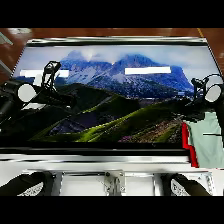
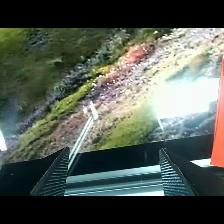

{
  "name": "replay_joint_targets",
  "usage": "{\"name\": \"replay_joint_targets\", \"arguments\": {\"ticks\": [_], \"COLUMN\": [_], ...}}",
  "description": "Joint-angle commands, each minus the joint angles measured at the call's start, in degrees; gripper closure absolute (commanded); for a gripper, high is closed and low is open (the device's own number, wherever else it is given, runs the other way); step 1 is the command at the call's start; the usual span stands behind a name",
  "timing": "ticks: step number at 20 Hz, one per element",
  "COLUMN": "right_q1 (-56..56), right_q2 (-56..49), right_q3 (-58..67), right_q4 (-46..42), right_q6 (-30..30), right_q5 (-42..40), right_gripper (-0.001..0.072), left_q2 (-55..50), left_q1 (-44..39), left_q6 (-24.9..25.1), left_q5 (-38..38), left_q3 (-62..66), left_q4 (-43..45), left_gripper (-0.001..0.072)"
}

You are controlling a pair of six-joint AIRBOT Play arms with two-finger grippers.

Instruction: Fold the shirts.

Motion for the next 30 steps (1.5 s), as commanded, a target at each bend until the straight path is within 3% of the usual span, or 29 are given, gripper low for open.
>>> {"name": "replay_joint_targets", "arguments": {"ticks": [1, 8, 13, 16, 19, 21, 23, 26, 30], "right_q1": [0.04, 0.04, 0.04, 0.04, 0.04, 0.04, 0.04, 0.07, 0.04], "right_q2": [-0.04, -0.04, -0.04, -0.04, -0.04, -0.04, -0.04, -0.04, -0.04], "right_q3": [-0.02, -0.02, -0.02, -0.02, -0.04, -0.04, -0.02, -0.02, -0.02], "right_q4": [0.57, -0.04, 4.59, 5.42, 5.60, 5.62, 6.58, 9.84, 10.93], "right_q6": [0.04, 0.02, -0.02, 0.04, 0.90, 3.34, 6.38, 10.16, 10.75], "right_q5": [0.00, 0.44, 0.17, 1.33, 4.31, 5.31, 5.60, 5.81, 5.73], "right_gripper": [0.0036, 0.0036, 0.0036, 0.0036, 0.0037, 0.0036, 0.0037, 0.0037, 0.0037], "left_q2": [-0.33, -1.01, -1.01, -2.27, -7.43, -11.93, -18.05, -28.83, -38.93], "left_q1": [0.00, 0.00, 0.00, 1.25, 9.64, 18.23, 26.14, 34.05, 36.39], "left_q6": [0.00, -0.17, -0.17, -2.60, -3.93, -6.23, -6.64, -6.16, -2.51], "left_q5": [2.93, 4.22, 8.41, 9.77, 8.52, 9.03, 9.92, 4.76, 2.10], "left_q3": [-0.02, -0.02, -0.02, 0.00, 0.28, 3.10, 8.52, 19.54, 27.80], "left_q4": [-0.20, -0.57, -7.56, 1.33, 12.17, 12.63, 11.10, 2.84, -1.51], "left_gripper": [0.0027, 0.0027, 0.0028, 0.0007, -0.0013, -0.0013, -0.0013, -0.0013, -0.0013]}}
